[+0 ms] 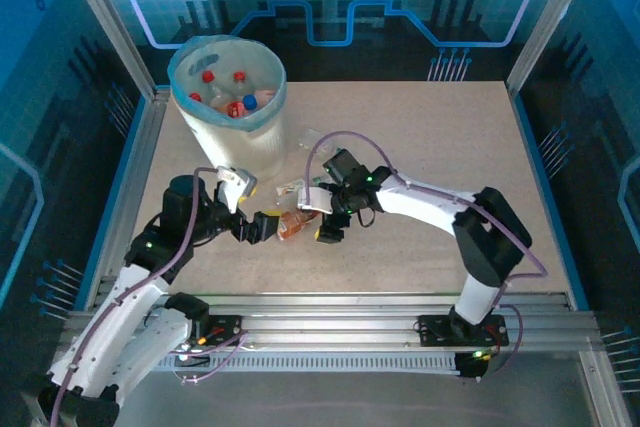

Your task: Put the plastic bottles in the bin

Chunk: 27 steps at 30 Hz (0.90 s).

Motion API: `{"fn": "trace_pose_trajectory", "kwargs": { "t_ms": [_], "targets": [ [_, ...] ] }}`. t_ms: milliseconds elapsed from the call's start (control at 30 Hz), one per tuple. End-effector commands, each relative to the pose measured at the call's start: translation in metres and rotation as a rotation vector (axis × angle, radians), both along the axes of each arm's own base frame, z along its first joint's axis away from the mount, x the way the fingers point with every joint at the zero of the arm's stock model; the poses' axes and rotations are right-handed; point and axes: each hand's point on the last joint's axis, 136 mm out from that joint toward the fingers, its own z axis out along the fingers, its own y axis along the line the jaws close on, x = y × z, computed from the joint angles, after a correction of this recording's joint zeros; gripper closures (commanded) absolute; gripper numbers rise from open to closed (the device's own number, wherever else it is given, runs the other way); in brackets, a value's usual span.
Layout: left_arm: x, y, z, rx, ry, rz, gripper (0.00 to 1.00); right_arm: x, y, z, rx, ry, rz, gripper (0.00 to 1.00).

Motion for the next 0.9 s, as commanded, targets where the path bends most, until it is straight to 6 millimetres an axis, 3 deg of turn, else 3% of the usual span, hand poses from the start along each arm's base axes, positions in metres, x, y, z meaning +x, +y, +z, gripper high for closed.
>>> {"fn": "trace_pose_trajectory", "kwargs": {
  "t_ms": [0,233,533,700,867],
  "targets": [
    [0.015,0.006,0.009,0.028,-0.096,0.056,0.04,0.022,0.01,-0.009,0.014,-0.051,0.039,0.11],
    [0.024,0.013,0.005,0.063,-0.072,0.107,0.04,0.042,0.017,-0.03,-0.038,-0.077,0.036,0.11],
    [0.024,0.015,0.008,0.048,-0.07,0.123,0.03,0.034,0.015,-0.042,-0.094,-0.052,0.069,0.09],
    [0.028,0.021,0.009,0.038,-0.043,0.181,0.04,0.029,0.017,-0.024,-0.056,-0.072,0.019,0.07],
    [0.027,0.025,0.004,0.029,0.104,0.233,0.11,0.033,0.006,0.01,0.002,-0.064,-0.14,0.07]
  ]
}}
